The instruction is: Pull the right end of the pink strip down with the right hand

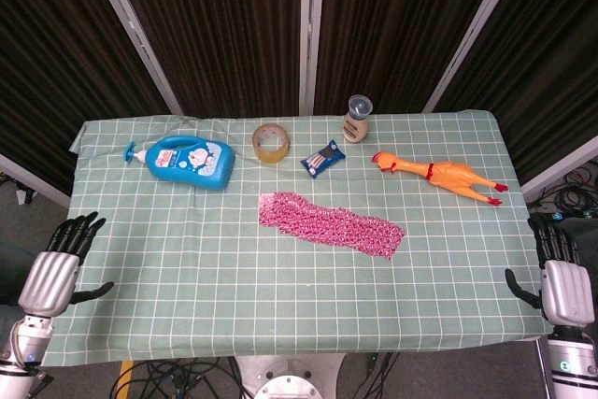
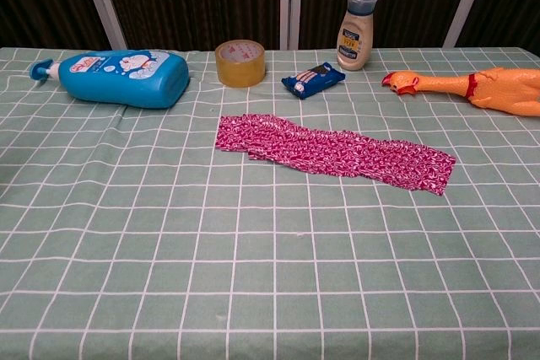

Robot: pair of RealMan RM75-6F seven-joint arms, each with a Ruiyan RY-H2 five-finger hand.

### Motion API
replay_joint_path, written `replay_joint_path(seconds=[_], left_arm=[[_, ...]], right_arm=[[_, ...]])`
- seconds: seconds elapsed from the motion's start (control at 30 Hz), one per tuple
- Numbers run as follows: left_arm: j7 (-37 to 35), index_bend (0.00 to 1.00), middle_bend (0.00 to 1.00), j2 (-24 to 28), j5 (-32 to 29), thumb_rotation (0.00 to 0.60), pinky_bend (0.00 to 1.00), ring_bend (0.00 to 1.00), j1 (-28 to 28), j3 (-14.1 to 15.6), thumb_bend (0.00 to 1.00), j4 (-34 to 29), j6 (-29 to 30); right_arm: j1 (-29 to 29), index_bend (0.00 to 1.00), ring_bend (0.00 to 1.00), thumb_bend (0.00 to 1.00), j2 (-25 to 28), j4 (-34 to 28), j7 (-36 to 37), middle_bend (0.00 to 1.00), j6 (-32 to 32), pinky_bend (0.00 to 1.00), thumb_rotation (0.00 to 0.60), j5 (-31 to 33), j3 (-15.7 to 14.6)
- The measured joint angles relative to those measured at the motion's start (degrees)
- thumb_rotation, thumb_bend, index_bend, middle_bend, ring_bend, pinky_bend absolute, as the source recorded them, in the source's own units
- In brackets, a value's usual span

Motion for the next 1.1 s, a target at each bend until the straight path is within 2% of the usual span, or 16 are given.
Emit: replay_joint_path(seconds=[0.4, 0.47, 0.5, 0.6, 0.63, 0.67, 0.7, 0.73, 0.77, 0.8, 0.87, 0.93, 1.0, 1.1], left_arm=[[1.17, 0.03, 0.02, 0.03, 0.30, 0.600, 0.08, 0.00, -0.47, -0.09, 0.09, 0.09, -0.18], [1.38, 0.03, 0.02, 0.21, 0.38, 0.600, 0.08, 0.00, -0.42, -0.06, 0.09, 0.12, 0.03], [1.35, 0.03, 0.02, 0.23, 0.42, 0.600, 0.08, 0.00, -0.35, 0.04, 0.09, 0.11, 0.08], [1.07, 0.03, 0.02, 0.04, 0.58, 0.600, 0.08, 0.00, -0.03, 0.32, 0.09, 0.51, 0.45], [0.81, 0.03, 0.02, -0.20, 0.58, 0.600, 0.08, 0.00, 0.12, 0.39, 0.09, 0.87, 0.62], [0.52, 0.03, 0.02, -0.41, 0.54, 0.600, 0.08, 0.00, 0.23, 0.45, 0.09, 1.17, 0.72], [0.19, 0.03, 0.02, -0.64, 0.49, 0.600, 0.08, 0.00, 0.33, 0.50, 0.09, 1.50, 0.79], [-0.17, 0.03, 0.02, -0.90, 0.42, 0.600, 0.08, 0.00, 0.45, 0.59, 0.09, 1.99, 0.82], [-0.39, 0.03, 0.02, -1.06, 0.38, 0.600, 0.08, 0.00, 0.51, 0.66, 0.09, 2.36, 0.82], [-0.58, 0.03, 0.02, -1.19, 0.34, 0.600, 0.08, 0.00, 0.55, 0.71, 0.09, 2.74, 0.81], [-1.15, 0.03, 0.02, -1.39, 0.23, 0.600, 0.08, 0.00, 0.64, 0.79, 0.09, 3.47, 0.79], [-1.71, 0.03, 0.02, -1.44, 0.07, 0.600, 0.08, 0.00, 0.72, 0.80, 0.09, 3.88, 0.80], [-1.97, 0.03, 0.02, -1.42, -0.03, 0.600, 0.08, 0.00, 0.81, 0.83, 0.09, 4.16, 0.83], [-2.21, 0.03, 0.02, -1.36, -0.08, 0.600, 0.08, 0.00, 1.03, 1.05, 0.09, 4.51, 0.85]], right_arm=[[0.17, 0.00, 0.00, 0.24, -0.03, -0.76, -0.53, 0.00, 0.52, 0.00, 0.600, -0.24, 0.40], [0.27, 0.00, 0.00, 0.28, -0.09, -0.83, -0.81, 0.00, 0.49, 0.00, 0.600, -0.30, 0.43], [0.36, 0.00, 0.00, 0.37, -0.09, -0.89, -1.08, 0.00, 0.37, 0.00, 0.600, -0.43, 0.36], [0.70, 0.00, 0.00, 0.86, 0.07, -0.97, -1.96, 0.00, -0.04, 0.00, 0.600, -1.11, 0.05], [0.78, 0.00, 0.01, 0.97, 0.07, -0.94, -2.48, 0.01, -0.10, 0.04, 0.600, -1.16, 0.03], [0.87, 0.00, 0.05, 1.00, 0.04, -0.88, -3.11, 0.03, -0.16, 0.13, 0.600, -1.15, 0.04], [1.00, 0.00, 0.14, 1.00, -0.04, -0.76, -4.08, 0.06, -0.18, 0.26, 0.600, -1.10, 0.10], [1.11, 0.00, 0.30, 0.99, -0.15, -0.66, -4.80, 0.18, -0.18, 0.44, 0.600, -1.09, 0.16], [1.19, 0.00, 0.38, 0.95, -0.25, -0.60, -5.35, 0.28, -0.18, 0.52, 0.600, -1.12, 0.19], [1.29, 0.00, 0.50, 0.87, -0.38, -0.52, -5.56, 0.46, -0.20, 0.58, 0.600, -1.21, 0.22], [1.46, 0.02, 0.64, 0.83, -0.64, -0.33, -4.61, 0.67, -0.25, 0.65, 0.600, -1.38, 0.28], [1.64, 0.08, 0.73, 0.92, -1.03, 0.06, -2.71, 0.79, -0.26, 0.71, 0.600, -1.44, 0.39], [1.86, 0.12, 0.76, 0.96, -1.58, 0.54, -1.84, 0.83, -0.32, 0.73, 0.600, -1.49, 0.44], [2.43, 0.14, 0.78, 1.00, -2.54, 1.07, -4.33, 0.86, -1.03, 0.73, 0.600, -1.48, 0.28]])
